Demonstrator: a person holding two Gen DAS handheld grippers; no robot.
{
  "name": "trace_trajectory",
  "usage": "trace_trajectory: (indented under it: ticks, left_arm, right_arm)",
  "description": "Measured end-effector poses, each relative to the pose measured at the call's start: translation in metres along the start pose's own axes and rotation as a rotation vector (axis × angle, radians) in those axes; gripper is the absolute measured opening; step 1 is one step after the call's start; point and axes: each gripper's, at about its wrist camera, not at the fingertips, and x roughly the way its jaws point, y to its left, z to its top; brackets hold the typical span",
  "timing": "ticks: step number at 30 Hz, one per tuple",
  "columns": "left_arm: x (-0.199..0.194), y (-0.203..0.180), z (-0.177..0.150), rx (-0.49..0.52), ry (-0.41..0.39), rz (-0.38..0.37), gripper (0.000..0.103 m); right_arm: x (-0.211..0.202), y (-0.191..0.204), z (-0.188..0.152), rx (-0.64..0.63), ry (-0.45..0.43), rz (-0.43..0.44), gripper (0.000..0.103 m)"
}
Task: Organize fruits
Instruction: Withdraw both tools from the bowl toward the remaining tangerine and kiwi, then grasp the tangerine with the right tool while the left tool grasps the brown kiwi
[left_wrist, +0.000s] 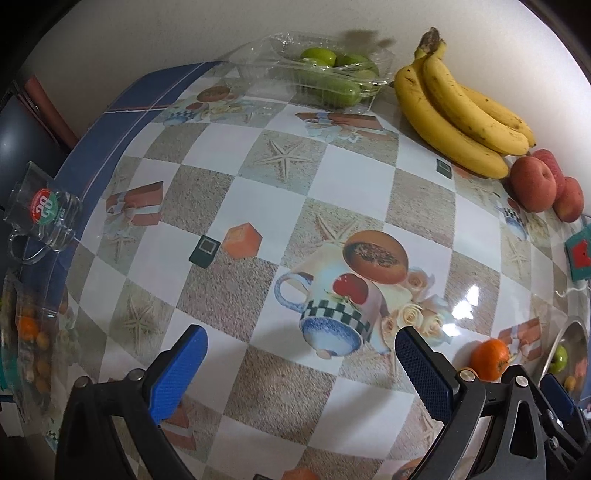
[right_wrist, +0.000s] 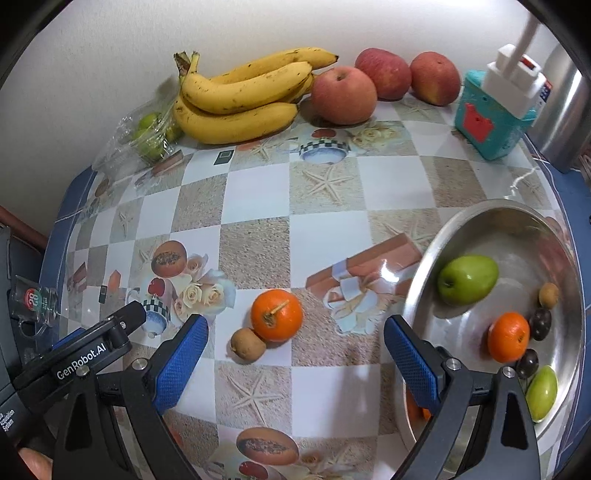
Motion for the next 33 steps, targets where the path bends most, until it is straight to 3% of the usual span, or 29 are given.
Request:
trace_trajectory:
  ticks: [9,10,12,20,24,33]
  left_arm:
    - [0.014,-0.001,0.005,0.009,0.017,-0.005,0.103]
    - [0.014,-0.002,0.005,0.014,0.017,-0.006,0.103]
    - [0.015,-0.004,0.005,0.022,0.017,-0.006,0.103]
    - [0.013,-0.005,0.003,0.030,0.016,-0.014,0.103]
    - [0.012,-0.005,0.002,0.030,0.016,-0.012,0.103]
    - [0.006,-0.016,-0.002,0.041,0.024,-0.059,0.103]
  right_arm:
    - [0.023,0.010,0.005,-0.009,0.021,-0.002,0.093]
    - [0.026,0.011,0.005,-0.011,0.022,-0.003,0.089]
    - [0.029,0.012,0.004,-0.014,0.025,-0.006,0.073]
    - [0.037,0.012,0.002,-0.016,0.041,-0.001,0.045]
    - [0.036,0.011,0.001,-0.006,0.040,0.017,0.039]
    - [0.016,0.002,0.004,0.024,0.014,0.052,0.038]
